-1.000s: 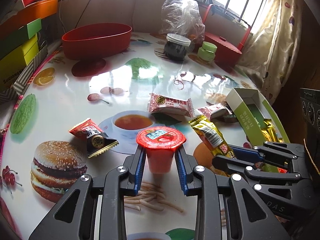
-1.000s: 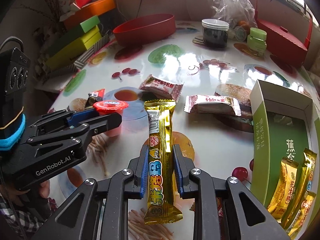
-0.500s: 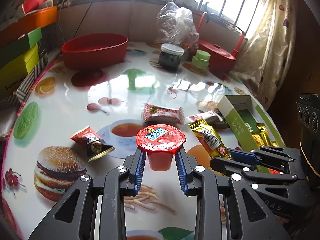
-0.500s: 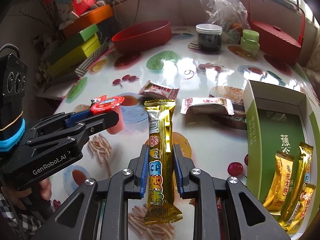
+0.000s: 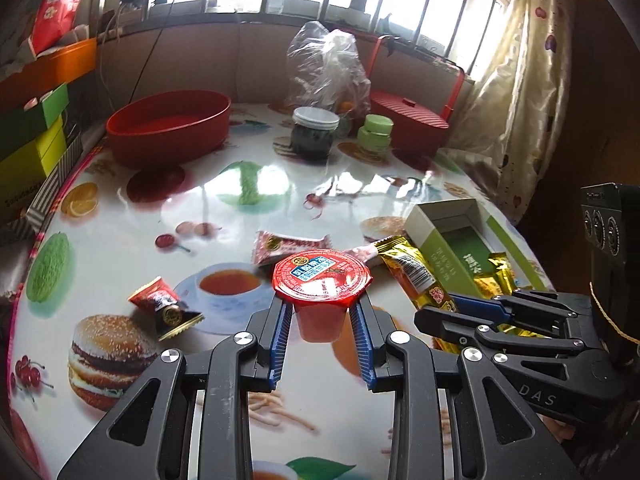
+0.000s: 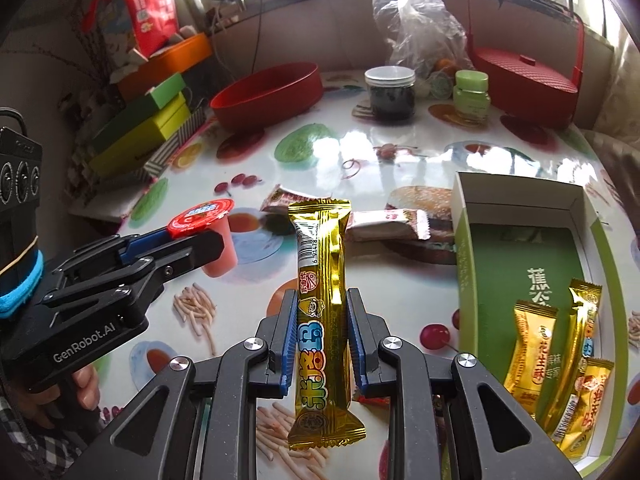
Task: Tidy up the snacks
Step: 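Carry the red jelly cup with the left tool while the right tool carries the bar over the box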
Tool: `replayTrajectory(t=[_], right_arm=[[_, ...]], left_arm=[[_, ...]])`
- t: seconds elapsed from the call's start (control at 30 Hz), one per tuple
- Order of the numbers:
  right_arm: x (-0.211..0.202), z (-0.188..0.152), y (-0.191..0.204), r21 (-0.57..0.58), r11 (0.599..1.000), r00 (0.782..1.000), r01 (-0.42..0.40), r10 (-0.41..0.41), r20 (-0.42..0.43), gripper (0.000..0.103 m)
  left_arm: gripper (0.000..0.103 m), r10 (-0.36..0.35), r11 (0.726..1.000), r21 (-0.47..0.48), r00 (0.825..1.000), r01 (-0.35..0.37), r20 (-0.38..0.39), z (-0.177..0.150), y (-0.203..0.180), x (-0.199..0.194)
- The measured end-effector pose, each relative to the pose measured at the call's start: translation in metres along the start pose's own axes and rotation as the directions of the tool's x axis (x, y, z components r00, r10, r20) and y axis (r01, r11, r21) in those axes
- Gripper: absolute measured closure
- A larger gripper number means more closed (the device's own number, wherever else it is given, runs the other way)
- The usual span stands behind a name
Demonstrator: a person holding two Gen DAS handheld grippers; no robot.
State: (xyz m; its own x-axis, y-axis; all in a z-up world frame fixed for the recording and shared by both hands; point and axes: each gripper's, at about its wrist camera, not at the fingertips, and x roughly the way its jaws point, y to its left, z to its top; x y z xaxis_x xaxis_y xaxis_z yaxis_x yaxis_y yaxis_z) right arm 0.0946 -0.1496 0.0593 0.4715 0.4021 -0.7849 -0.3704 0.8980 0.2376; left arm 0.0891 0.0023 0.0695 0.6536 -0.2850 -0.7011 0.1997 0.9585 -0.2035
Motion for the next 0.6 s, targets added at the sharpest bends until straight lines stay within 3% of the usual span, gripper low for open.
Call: replayTrajectory(t=[0.6], right_arm=[[-0.030,-0.003,-0.032,0.070,0.996,0.998,0.049,-0.053,0.047,0.081]], left_arm=[[0.072,-0.071,0.995,0.074,0.997,0.071,-0.001,0.013,-0.043,0.006]])
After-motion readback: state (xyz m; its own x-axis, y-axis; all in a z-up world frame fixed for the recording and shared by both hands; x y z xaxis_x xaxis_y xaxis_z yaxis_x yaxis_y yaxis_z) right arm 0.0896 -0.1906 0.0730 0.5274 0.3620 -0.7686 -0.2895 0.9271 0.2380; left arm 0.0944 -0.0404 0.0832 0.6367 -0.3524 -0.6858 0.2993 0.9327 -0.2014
